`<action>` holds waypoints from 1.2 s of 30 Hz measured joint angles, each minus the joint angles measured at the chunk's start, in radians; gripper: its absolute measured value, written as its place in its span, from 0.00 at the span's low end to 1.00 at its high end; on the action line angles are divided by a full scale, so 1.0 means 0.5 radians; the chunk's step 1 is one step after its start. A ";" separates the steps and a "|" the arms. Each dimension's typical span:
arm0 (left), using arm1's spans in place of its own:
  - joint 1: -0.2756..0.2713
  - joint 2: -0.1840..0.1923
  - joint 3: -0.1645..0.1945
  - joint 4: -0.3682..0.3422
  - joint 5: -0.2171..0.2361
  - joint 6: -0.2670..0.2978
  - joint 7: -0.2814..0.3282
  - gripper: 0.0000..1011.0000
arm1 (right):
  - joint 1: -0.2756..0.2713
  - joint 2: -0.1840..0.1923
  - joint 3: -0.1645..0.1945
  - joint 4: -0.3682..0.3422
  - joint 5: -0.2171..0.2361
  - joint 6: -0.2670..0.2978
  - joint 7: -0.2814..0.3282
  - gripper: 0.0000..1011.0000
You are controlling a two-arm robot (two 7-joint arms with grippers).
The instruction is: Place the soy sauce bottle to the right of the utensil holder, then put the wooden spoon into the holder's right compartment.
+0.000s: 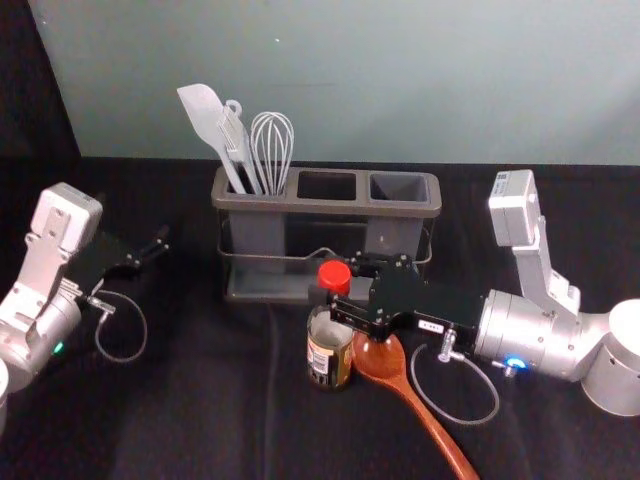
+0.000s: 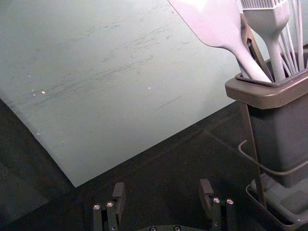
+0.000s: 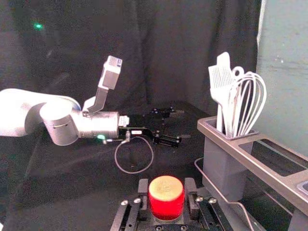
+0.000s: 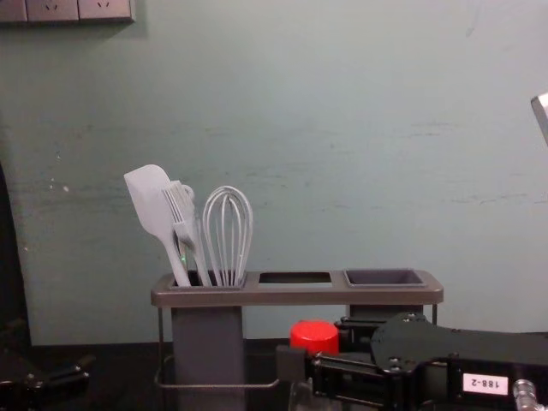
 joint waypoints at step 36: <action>0.000 0.000 0.000 0.000 0.000 0.000 0.000 0.99 | -0.395 0.345 0.328 -0.584 0.092 0.041 -0.309 0.39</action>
